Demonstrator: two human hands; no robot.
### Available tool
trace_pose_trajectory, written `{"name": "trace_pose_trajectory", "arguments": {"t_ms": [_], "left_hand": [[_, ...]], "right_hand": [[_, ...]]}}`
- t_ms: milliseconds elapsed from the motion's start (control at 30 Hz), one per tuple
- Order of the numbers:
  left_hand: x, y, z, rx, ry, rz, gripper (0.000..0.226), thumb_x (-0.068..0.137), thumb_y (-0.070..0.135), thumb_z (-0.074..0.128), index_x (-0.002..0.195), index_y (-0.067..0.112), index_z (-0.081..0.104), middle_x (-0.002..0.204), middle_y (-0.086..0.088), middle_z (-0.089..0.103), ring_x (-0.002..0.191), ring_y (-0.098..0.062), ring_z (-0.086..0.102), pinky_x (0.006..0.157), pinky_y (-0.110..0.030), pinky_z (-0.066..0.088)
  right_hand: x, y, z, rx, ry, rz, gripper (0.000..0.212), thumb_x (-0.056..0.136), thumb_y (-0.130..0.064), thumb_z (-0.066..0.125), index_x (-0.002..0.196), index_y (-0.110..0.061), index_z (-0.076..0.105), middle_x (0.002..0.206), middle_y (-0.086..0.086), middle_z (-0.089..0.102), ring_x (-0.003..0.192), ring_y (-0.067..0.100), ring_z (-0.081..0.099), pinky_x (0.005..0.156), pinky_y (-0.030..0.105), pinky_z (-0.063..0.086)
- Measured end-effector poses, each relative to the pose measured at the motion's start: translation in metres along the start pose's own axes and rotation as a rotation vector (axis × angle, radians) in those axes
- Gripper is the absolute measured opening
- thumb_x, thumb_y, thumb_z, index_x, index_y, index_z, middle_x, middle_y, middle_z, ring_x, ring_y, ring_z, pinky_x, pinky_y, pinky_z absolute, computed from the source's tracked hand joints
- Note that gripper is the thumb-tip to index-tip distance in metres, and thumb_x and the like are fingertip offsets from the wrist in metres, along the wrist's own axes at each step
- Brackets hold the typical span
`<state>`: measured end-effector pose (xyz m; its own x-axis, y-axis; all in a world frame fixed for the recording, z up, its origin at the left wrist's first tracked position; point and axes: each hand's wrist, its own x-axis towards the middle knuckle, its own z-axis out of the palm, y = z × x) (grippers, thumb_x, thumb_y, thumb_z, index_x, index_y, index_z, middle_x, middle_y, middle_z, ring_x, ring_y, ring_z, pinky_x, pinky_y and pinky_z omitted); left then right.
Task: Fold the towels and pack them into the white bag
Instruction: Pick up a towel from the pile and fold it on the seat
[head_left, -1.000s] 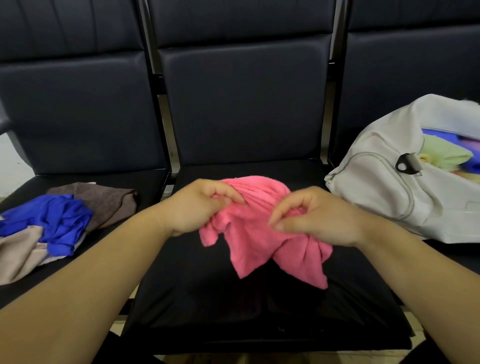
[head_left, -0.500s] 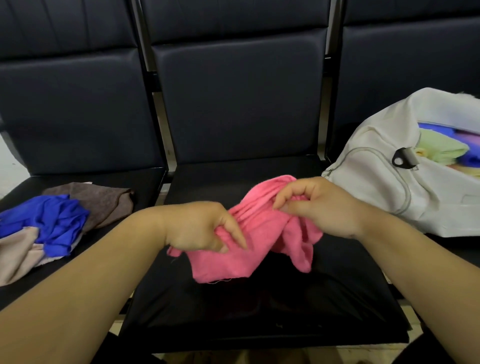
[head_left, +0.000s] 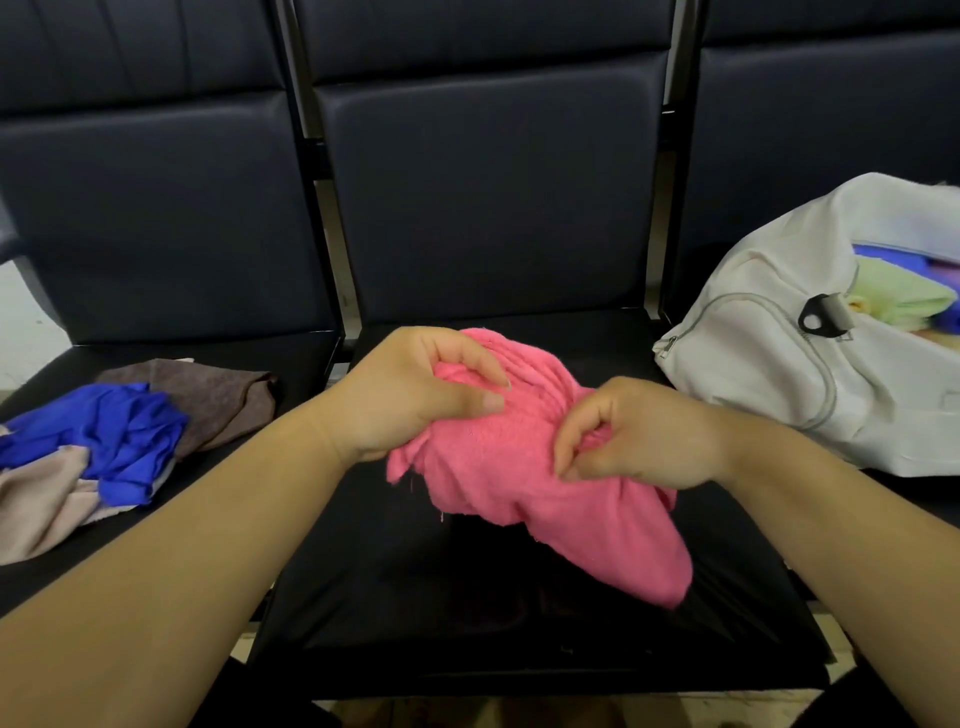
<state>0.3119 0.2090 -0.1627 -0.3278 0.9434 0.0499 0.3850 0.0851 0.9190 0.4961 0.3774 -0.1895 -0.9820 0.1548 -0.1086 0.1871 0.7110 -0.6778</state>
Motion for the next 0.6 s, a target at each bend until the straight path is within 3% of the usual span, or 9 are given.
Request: {"name": "trace_pose_trajectory", "arguments": {"t_ms": [67,133,167,233,300,367,467,533,600], "left_hand": [[-0.007,0.008,-0.002,0.113,-0.185,-0.013,0.019,0.078,0.0,0.081,0.093,0.011,0.077,0.077,0.013,0.073,0.074,-0.001,0.071,0.074,-0.018,0.054],[-0.011,0.009,-0.003,0.338,-0.392,-0.094,0.023,0.085,0.002,0.077,0.103,0.017,0.076,0.055,0.013,0.063,0.04,-0.003,0.055,0.043,-0.015,0.043],[-0.011,0.007,-0.003,0.451,-0.451,-0.124,0.024,0.088,0.005,0.075,0.105,0.023,0.076,0.051,0.014,0.061,0.034,-0.005,0.049,0.038,-0.016,0.038],[-0.008,0.001,-0.001,0.558,-0.469,-0.154,0.024,0.094,0.009,0.069,0.108,0.027,0.076,0.051,0.016,0.061,0.033,-0.006,0.044,0.036,-0.015,0.035],[-0.004,-0.002,0.0,0.514,-0.379,-0.165,0.021,0.096,0.01,0.067,0.108,0.025,0.076,0.051,0.017,0.061,0.035,-0.003,0.047,0.04,-0.012,0.038],[0.0,-0.008,-0.005,0.425,-0.233,-0.134,0.02,0.094,0.009,0.069,0.104,0.023,0.078,0.068,0.023,0.07,0.056,0.002,0.064,0.06,-0.01,0.048],[0.004,-0.018,-0.013,0.088,-0.041,-0.119,0.022,0.091,0.004,0.07,0.101,0.021,0.08,0.108,0.006,0.076,0.102,-0.022,0.073,0.091,-0.035,0.057],[0.005,-0.02,-0.011,-0.137,-0.033,-0.09,0.025,0.092,-0.003,0.064,0.099,0.015,0.079,0.117,-0.005,0.074,0.113,-0.025,0.068,0.098,-0.038,0.055],[0.006,-0.019,-0.005,-0.212,-0.049,-0.048,0.029,0.093,-0.007,0.061,0.095,0.016,0.079,0.115,-0.008,0.072,0.111,-0.026,0.067,0.094,-0.036,0.057]], "right_hand": [[0.0,-0.001,-0.005,0.075,0.123,0.019,0.016,0.085,-0.005,0.077,0.084,-0.022,0.08,0.077,-0.021,0.073,0.073,-0.004,0.066,0.074,0.008,0.045],[-0.002,-0.001,-0.009,0.257,0.276,0.044,0.02,0.089,0.0,0.07,0.083,-0.017,0.078,0.071,-0.022,0.07,0.063,-0.007,0.063,0.061,0.006,0.045],[-0.002,-0.002,-0.008,0.331,0.347,0.05,0.021,0.091,0.0,0.068,0.082,-0.017,0.077,0.075,-0.02,0.071,0.066,-0.004,0.065,0.061,0.008,0.047],[0.0,-0.001,-0.002,0.368,0.457,0.04,0.026,0.092,-0.002,0.066,0.079,-0.022,0.077,0.087,-0.014,0.074,0.082,0.007,0.069,0.077,0.019,0.054],[0.002,-0.004,0.003,0.391,0.491,0.004,0.028,0.091,-0.001,0.067,0.079,-0.025,0.077,0.091,-0.012,0.075,0.092,0.004,0.068,0.091,0.021,0.051],[-0.001,-0.005,0.0,0.414,0.392,-0.054,0.02,0.085,-0.001,0.075,0.082,-0.021,0.078,0.091,-0.011,0.076,0.093,0.001,0.069,0.09,0.016,0.05],[-0.006,-0.001,-0.003,0.189,0.112,-0.038,0.018,0.077,-0.005,0.084,0.083,-0.021,0.081,0.088,-0.012,0.076,0.087,0.002,0.069,0.086,0.016,0.051],[-0.004,0.003,0.002,-0.017,-0.001,0.02,0.018,0.077,-0.007,0.082,0.082,-0.025,0.082,0.085,-0.018,0.074,0.087,0.0,0.066,0.086,0.016,0.048],[-0.001,0.003,0.003,-0.071,-0.003,0.044,0.019,0.079,-0.009,0.079,0.082,-0.027,0.082,0.084,-0.022,0.073,0.088,-0.001,0.064,0.086,0.014,0.045]]}}
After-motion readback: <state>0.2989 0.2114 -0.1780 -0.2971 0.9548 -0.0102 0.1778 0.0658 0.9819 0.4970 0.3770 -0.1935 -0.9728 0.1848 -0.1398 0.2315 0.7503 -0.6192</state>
